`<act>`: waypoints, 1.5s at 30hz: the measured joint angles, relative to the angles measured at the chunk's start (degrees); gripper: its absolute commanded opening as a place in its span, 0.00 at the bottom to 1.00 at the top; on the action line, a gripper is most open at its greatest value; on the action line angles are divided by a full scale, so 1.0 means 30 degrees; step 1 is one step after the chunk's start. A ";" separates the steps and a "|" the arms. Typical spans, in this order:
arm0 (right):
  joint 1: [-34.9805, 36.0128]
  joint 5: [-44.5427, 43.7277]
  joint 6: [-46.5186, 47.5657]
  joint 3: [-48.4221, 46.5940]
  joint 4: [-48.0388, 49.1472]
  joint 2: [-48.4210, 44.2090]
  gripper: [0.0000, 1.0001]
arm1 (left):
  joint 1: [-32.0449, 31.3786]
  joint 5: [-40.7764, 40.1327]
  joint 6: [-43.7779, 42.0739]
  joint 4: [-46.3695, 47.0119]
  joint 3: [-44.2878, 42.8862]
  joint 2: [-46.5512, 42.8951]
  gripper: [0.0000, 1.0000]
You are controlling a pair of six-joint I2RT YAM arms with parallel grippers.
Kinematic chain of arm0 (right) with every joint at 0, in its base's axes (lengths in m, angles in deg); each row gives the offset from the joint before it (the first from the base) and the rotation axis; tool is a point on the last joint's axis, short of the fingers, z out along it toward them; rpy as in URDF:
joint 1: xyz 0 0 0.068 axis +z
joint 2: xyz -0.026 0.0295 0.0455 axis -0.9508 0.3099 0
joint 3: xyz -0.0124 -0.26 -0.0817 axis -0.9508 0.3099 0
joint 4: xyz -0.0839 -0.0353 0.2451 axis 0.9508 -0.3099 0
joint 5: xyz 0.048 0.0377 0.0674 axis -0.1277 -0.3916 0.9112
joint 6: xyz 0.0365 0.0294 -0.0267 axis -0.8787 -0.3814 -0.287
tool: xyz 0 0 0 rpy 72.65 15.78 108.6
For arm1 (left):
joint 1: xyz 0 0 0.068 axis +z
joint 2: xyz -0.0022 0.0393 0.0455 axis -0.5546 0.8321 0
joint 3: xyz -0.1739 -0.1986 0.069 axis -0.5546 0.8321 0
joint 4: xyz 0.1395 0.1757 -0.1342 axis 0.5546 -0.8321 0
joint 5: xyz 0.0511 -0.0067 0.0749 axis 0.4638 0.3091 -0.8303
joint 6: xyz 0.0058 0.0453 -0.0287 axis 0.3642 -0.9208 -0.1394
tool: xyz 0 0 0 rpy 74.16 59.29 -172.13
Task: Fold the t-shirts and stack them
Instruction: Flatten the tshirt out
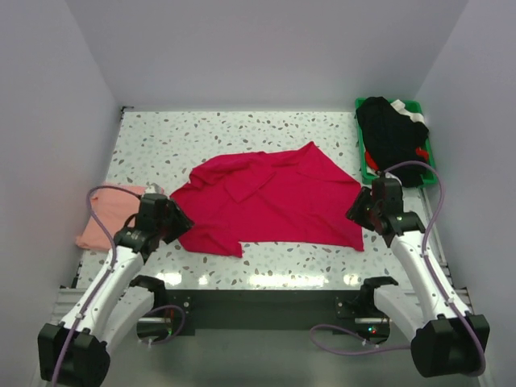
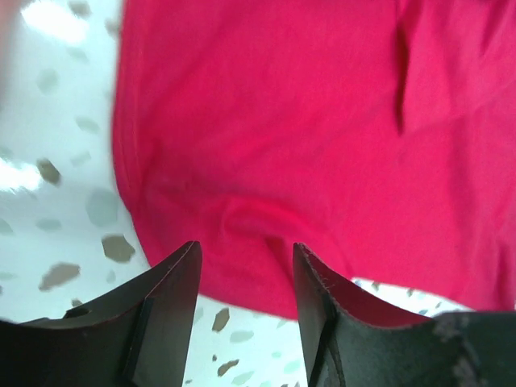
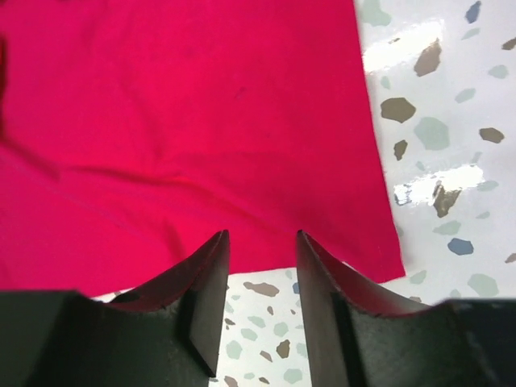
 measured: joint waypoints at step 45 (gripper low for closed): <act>0.2907 0.0430 0.0874 -0.0831 0.1814 0.1435 0.45 | -1.0309 -0.8845 1.0054 -0.8699 -0.2980 -0.3038 0.64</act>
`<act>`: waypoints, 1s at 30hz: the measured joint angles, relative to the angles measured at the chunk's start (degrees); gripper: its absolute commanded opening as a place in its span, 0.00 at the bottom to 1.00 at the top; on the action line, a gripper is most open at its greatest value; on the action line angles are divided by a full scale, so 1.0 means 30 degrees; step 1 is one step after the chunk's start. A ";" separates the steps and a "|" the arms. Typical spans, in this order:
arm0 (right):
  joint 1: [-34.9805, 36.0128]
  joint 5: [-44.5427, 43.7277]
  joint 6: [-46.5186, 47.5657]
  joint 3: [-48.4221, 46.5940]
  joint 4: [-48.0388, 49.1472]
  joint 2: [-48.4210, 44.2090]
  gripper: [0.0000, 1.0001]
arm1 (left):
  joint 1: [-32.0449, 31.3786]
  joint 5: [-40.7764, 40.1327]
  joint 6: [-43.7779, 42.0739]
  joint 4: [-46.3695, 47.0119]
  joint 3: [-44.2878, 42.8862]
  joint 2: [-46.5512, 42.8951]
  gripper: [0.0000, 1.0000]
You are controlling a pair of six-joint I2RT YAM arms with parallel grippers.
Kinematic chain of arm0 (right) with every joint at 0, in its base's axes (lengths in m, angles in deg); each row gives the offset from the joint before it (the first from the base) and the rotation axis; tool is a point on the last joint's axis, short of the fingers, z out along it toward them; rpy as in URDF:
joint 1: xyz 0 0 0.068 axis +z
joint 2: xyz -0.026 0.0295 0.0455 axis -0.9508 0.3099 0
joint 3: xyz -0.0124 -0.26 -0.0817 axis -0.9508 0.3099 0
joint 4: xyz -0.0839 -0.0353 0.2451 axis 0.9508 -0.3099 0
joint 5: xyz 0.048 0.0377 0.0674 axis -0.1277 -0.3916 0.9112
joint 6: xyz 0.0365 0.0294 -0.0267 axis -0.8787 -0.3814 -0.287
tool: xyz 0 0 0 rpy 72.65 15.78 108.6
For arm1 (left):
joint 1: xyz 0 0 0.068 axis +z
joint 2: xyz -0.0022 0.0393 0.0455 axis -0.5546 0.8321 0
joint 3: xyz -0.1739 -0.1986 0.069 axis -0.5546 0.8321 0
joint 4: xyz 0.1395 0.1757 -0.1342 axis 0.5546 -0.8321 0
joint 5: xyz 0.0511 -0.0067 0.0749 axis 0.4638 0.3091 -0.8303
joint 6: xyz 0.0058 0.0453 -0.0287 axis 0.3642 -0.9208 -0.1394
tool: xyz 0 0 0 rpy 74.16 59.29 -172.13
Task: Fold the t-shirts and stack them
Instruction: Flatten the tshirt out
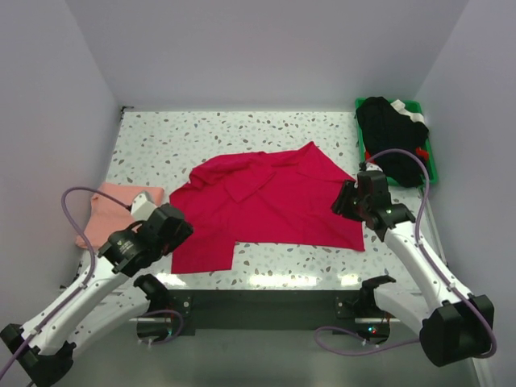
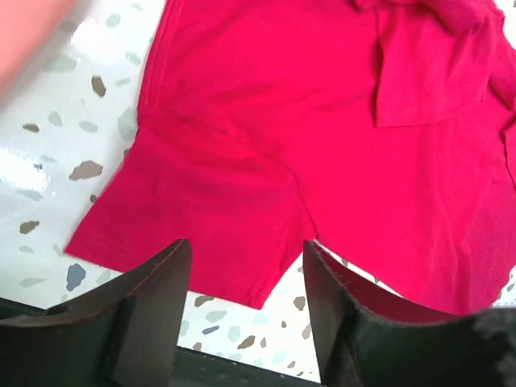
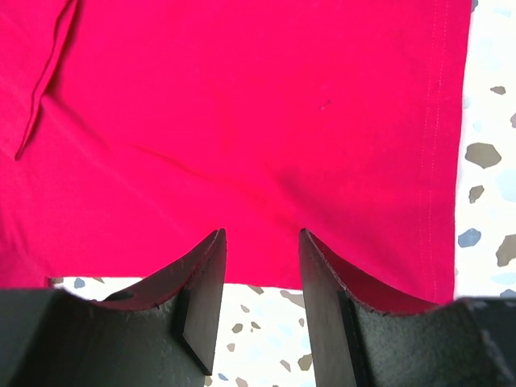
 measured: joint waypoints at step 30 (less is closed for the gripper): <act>0.0270 0.1093 0.0525 -0.5894 0.2586 1.0681 0.45 | 0.7169 0.4626 -1.3012 1.2582 -1.2269 2.3576 0.53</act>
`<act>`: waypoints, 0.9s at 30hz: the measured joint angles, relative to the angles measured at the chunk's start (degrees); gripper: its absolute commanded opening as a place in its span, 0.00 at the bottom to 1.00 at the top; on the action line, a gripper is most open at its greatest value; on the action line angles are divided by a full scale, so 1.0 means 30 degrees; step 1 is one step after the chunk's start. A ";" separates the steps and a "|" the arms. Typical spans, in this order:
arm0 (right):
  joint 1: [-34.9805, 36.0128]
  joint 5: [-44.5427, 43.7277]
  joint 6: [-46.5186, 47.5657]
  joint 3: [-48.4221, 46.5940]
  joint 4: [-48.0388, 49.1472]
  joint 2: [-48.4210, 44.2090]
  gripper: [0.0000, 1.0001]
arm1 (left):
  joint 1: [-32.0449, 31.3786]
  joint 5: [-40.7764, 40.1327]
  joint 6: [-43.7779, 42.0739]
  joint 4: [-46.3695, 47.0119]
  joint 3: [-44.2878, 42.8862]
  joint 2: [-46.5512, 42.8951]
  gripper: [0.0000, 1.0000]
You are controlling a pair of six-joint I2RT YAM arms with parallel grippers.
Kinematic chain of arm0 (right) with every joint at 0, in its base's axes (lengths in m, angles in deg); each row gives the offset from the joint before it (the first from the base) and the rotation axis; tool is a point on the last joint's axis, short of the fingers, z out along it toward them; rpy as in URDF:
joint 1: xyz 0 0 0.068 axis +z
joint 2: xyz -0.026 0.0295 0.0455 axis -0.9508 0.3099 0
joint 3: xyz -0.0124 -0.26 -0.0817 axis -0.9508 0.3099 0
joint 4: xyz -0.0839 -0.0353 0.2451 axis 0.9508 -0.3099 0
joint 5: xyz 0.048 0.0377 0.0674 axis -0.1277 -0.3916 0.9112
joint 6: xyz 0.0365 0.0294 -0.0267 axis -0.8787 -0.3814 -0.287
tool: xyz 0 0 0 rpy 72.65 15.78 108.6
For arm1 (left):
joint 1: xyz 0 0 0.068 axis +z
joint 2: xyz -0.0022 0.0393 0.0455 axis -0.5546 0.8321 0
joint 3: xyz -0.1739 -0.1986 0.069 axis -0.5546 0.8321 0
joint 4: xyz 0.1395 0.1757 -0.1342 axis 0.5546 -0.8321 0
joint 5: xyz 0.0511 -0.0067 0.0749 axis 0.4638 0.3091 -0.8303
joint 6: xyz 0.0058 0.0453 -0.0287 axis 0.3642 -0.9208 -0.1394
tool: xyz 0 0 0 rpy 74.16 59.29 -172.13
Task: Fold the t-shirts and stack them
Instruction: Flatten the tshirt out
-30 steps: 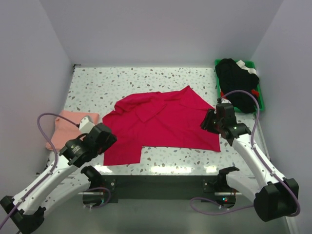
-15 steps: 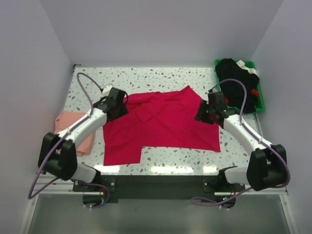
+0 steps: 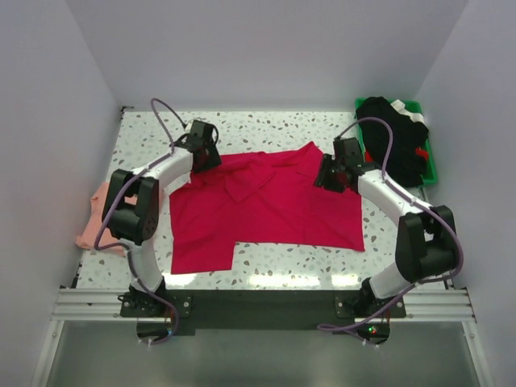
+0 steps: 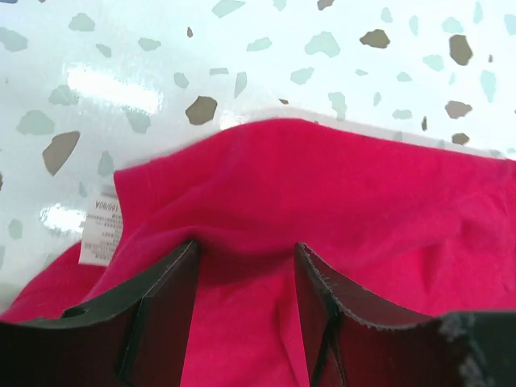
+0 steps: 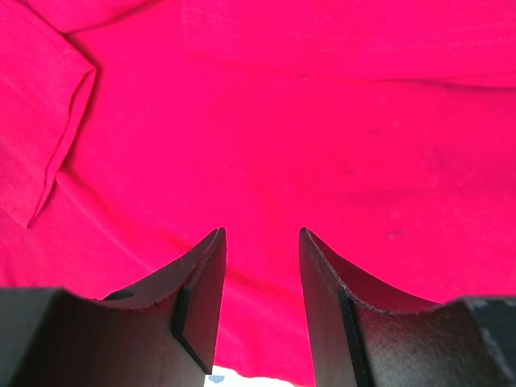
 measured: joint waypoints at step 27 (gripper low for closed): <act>0.0270 0.0488 0.0007 -0.2798 0.0554 0.3701 0.45 | 0.1311 0.2725 -0.2528 -0.0335 -0.3657 0.2382 0.47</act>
